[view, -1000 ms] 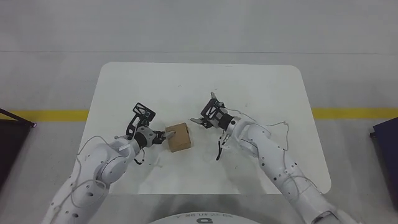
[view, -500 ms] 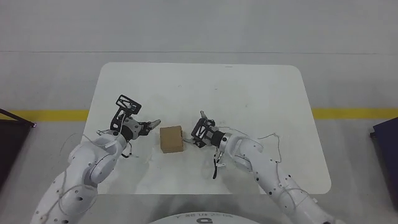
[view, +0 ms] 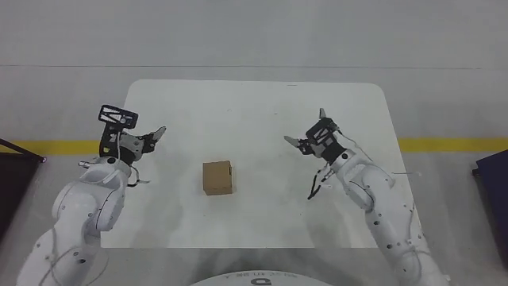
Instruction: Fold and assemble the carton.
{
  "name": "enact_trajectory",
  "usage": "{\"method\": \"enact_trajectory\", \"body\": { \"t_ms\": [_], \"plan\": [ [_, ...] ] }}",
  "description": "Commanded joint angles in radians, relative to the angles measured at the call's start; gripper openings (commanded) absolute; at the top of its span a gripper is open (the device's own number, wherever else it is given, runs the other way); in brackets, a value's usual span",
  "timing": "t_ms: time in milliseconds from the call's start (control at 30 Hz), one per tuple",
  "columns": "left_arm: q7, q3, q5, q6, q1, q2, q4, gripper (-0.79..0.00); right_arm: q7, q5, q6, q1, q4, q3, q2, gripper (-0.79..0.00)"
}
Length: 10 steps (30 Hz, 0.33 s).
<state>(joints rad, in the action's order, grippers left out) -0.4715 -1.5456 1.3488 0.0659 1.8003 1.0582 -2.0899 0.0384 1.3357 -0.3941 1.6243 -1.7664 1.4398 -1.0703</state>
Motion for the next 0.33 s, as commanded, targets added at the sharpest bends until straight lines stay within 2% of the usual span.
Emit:
{"method": "enact_trajectory", "body": {
  "t_ms": [0, 67, 300],
  "plan": [
    [-0.008, -0.02, -0.008, 0.027, 0.012, 0.002, -0.021, 0.0, 0.019, -0.028, -0.002, 0.06, -0.062, 0.104, 0.008, 0.0],
    [-0.013, -0.027, -0.02, 0.04, 0.016, 0.003, -0.029, 0.0, 0.023, -0.065, 0.026, 0.131, -0.127, 0.184, 0.012, 0.0],
    [-0.013, -0.027, -0.02, 0.04, 0.016, 0.003, -0.029, -0.001, 0.023, -0.065, 0.026, 0.131, -0.127, 0.184, 0.012, 0.0]
  ]
}}
